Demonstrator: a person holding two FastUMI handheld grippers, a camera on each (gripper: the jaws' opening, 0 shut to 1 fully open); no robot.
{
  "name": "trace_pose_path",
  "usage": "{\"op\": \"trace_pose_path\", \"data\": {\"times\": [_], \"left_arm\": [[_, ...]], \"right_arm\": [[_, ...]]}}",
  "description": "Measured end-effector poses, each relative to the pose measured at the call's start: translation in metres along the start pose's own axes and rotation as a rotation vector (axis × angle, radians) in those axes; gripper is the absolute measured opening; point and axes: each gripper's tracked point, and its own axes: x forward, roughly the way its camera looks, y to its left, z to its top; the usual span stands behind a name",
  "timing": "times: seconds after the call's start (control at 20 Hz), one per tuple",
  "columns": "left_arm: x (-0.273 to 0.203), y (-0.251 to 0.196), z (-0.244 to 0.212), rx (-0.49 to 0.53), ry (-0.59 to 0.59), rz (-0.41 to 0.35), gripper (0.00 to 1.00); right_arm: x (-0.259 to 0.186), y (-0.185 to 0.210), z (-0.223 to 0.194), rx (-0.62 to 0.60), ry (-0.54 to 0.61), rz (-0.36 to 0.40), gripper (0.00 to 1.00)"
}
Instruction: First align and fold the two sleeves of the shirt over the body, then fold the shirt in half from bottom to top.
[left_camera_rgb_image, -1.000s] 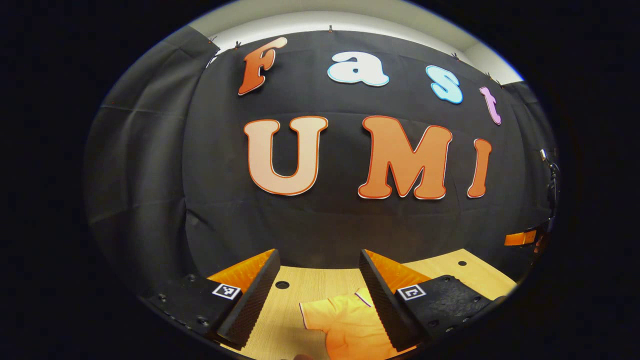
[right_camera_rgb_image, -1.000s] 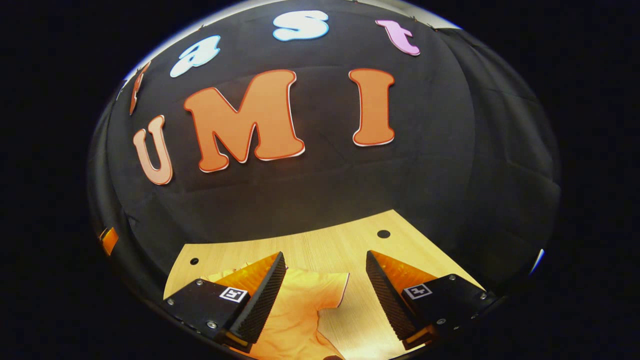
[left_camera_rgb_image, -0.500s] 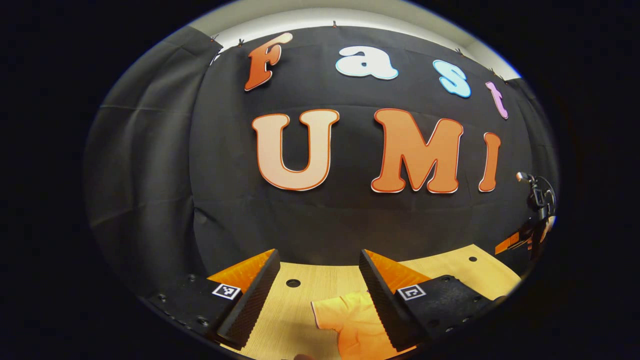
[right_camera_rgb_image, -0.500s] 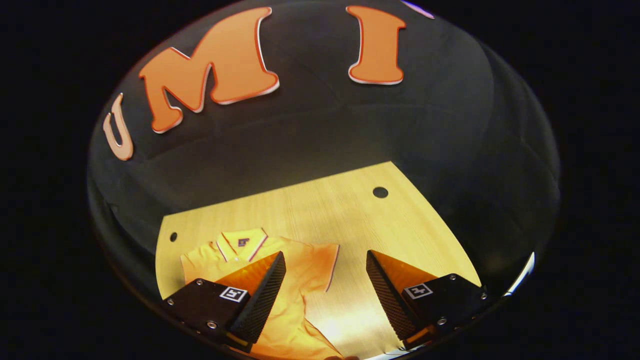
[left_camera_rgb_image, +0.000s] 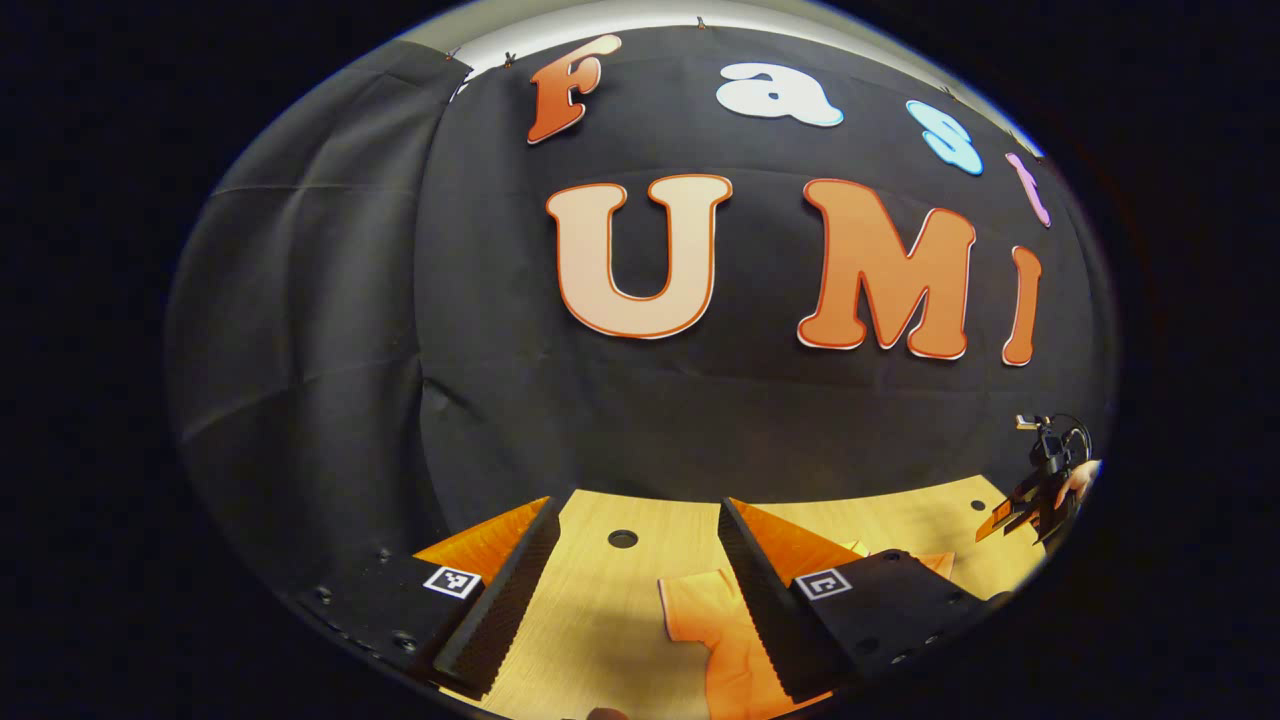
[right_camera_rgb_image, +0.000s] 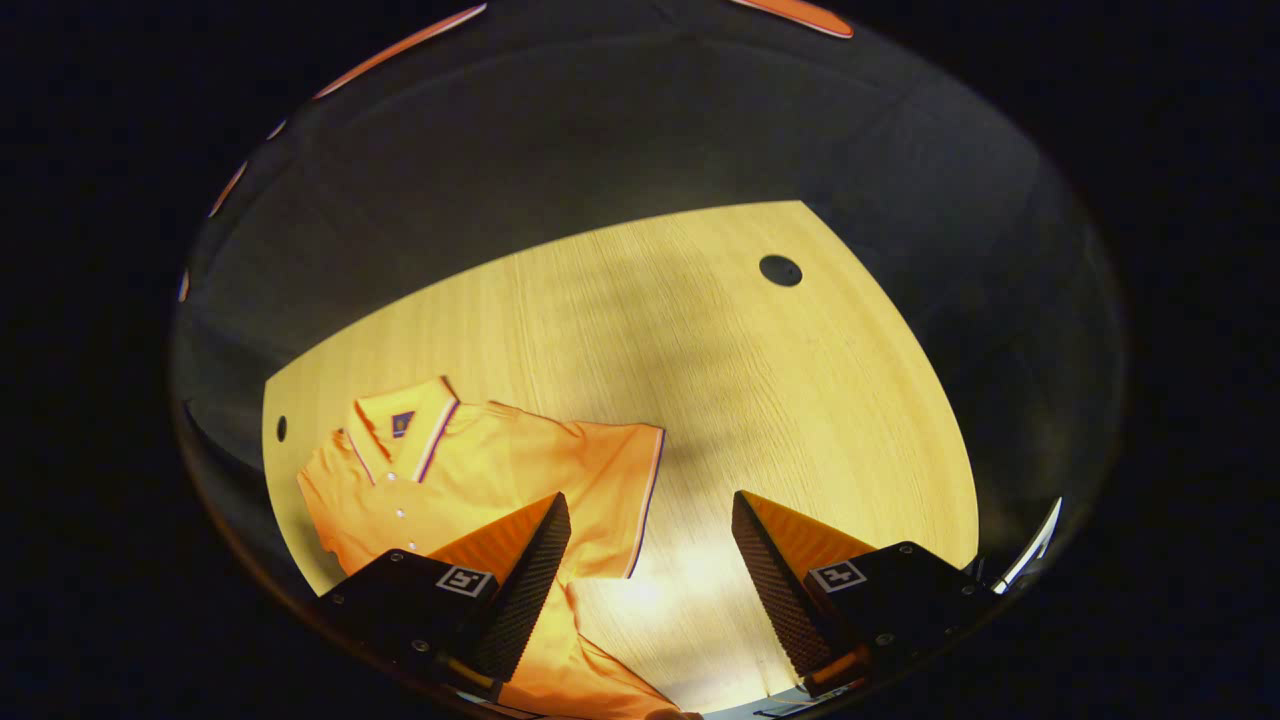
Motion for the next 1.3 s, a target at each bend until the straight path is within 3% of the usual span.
{"op": "trace_pose_path", "data": {"times": [0.6, 0.85, 0.9, 0.95, 1.05, 1.3], "left_arm": [[0.005, 0.003, -0.022, -0.004, 0.051, 0.016, 0.98], [0.006, 0.006, -0.025, -0.013, 0.060, 0.018, 0.98], [0.007, 0.006, -0.027, -0.018, 0.063, 0.018, 0.98], [0.007, 0.005, -0.028, -0.025, 0.067, 0.015, 0.98], [0.006, 0.003, -0.033, -0.041, 0.078, 0.007, 0.98], [0.002, 0.010, -0.034, -0.035, 0.077, 0.011, 0.98]], "right_arm": [[0.084, -0.001, -0.041, -0.025, 0.165, -0.058, 1.00], [0.088, 0.011, -0.042, 0.008, 0.183, -0.010, 0.96], [0.089, 0.013, -0.044, 0.021, 0.188, -0.010, 0.91], [0.089, 0.015, -0.043, 0.024, 0.189, -0.007, 0.76], [0.089, 0.019, -0.045, 0.013, 0.178, -0.004, 0.66], [0.089, 0.032, -0.042, -0.008, 0.104, 0.001, 0.08]]}}
